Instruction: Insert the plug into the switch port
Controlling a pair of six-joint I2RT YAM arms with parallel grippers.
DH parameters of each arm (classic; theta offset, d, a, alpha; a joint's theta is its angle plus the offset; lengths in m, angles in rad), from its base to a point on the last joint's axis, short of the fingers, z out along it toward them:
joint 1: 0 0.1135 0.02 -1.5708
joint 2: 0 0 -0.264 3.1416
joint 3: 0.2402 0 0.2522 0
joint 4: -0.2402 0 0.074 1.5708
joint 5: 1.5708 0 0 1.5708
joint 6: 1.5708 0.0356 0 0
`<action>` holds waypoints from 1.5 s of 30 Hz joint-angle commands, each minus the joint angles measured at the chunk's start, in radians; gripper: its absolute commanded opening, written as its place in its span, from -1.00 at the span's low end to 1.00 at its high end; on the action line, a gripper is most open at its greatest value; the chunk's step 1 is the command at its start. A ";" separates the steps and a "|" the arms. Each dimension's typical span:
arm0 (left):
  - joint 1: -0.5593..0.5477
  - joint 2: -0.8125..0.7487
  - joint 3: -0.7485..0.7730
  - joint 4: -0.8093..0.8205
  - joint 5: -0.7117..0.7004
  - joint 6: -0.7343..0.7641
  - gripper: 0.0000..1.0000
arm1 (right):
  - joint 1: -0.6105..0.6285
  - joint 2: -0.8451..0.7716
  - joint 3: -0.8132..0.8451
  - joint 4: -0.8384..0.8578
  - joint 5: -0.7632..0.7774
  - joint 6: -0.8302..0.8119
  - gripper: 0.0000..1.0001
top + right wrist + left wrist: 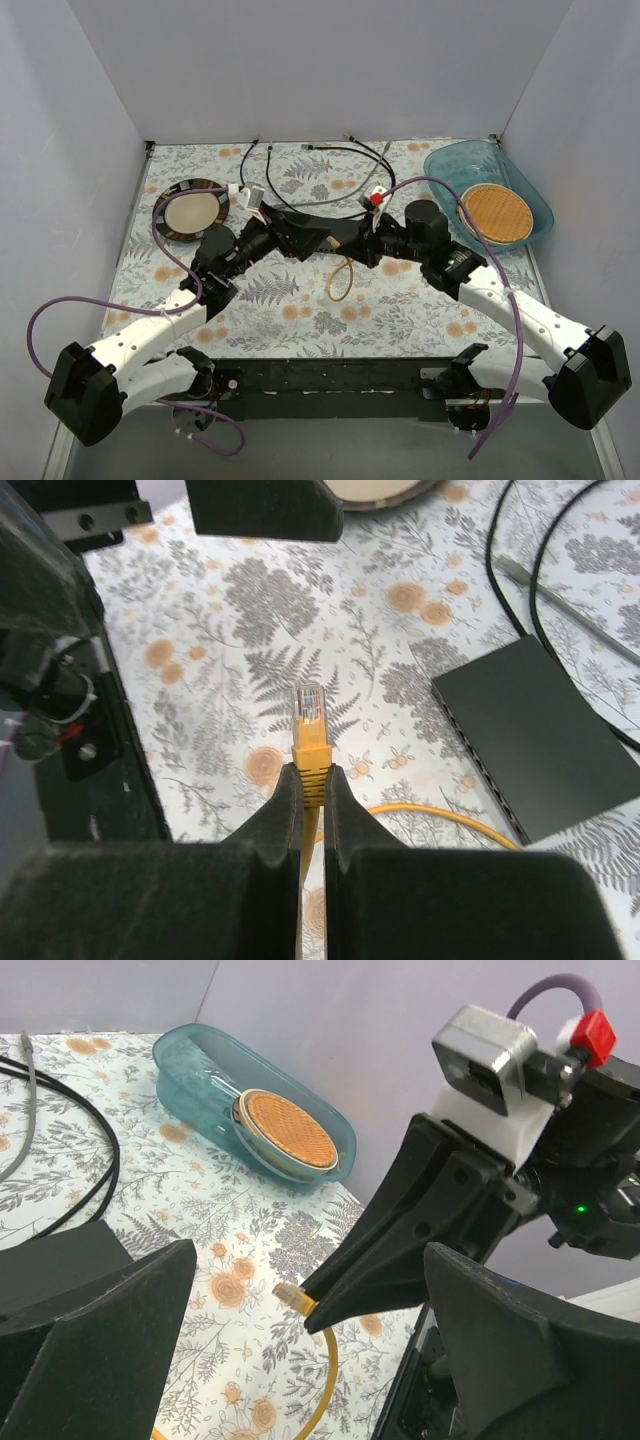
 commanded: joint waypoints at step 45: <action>0.217 0.657 0.495 -0.525 -0.218 0.028 0.96 | -0.051 0.265 0.110 -0.142 0.659 0.028 -0.97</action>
